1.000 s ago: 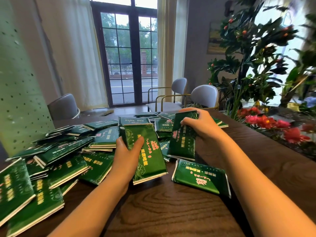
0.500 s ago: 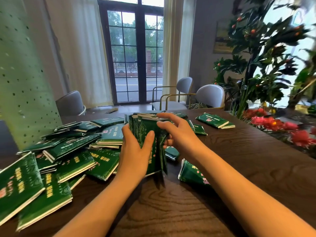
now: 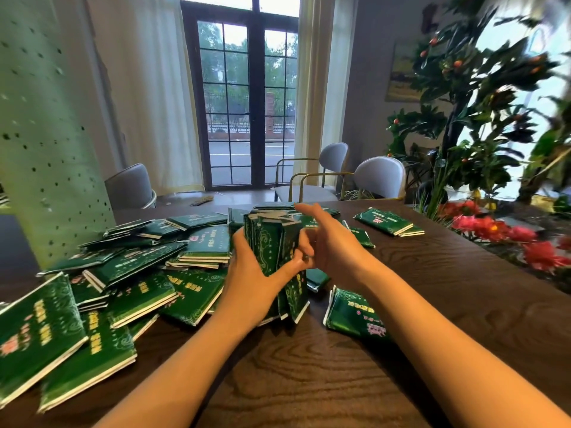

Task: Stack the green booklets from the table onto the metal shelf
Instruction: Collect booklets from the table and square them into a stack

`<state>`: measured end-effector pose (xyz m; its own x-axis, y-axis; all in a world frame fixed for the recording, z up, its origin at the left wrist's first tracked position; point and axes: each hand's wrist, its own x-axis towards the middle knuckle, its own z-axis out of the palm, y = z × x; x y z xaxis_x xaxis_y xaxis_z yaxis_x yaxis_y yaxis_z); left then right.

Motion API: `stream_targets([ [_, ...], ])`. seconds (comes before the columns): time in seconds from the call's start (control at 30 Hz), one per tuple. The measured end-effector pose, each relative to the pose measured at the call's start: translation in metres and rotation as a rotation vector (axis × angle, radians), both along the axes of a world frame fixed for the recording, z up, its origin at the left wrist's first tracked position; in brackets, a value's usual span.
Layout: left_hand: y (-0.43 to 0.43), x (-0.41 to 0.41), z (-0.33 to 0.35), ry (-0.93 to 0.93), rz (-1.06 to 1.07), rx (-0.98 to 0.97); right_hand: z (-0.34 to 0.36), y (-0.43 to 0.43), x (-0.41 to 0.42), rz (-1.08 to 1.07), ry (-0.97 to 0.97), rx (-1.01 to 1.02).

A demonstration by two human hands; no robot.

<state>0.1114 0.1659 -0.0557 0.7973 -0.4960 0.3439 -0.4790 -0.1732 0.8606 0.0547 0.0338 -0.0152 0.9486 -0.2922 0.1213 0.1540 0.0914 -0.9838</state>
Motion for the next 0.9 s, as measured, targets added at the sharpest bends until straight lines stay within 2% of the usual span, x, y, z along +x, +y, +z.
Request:
stream_targets([
  [0.17, 0.0, 0.007, 0.0, 0.0, 0.003, -0.045, 0.004, -0.016, -0.003, -0.093, 0.103, -0.203],
  [0.3, 0.0, 0.009, 0.003, 0.139, -0.002, -0.151, 0.004, -0.031, -0.026, -0.145, 0.286, -0.768],
  [0.47, -0.002, 0.011, 0.003, 0.427, -0.027, -0.248, 0.0, -0.037, -0.057, 0.07, 0.685, -1.267],
  [0.63, -0.003, 0.008, 0.007, 0.703, -0.119, -0.382, -0.002, -0.032, -0.07, 0.101, 0.787, -1.431],
  [0.8, 0.001, 0.01, 0.009, 0.837, -0.146, -0.498, -0.001, -0.028, -0.071, 0.059, 0.806, -1.42],
  [0.9, 0.004, 0.01, 0.012, 0.922, -0.186, -0.566, 0.002, -0.029, -0.071, -0.042, 0.759, -1.403],
])
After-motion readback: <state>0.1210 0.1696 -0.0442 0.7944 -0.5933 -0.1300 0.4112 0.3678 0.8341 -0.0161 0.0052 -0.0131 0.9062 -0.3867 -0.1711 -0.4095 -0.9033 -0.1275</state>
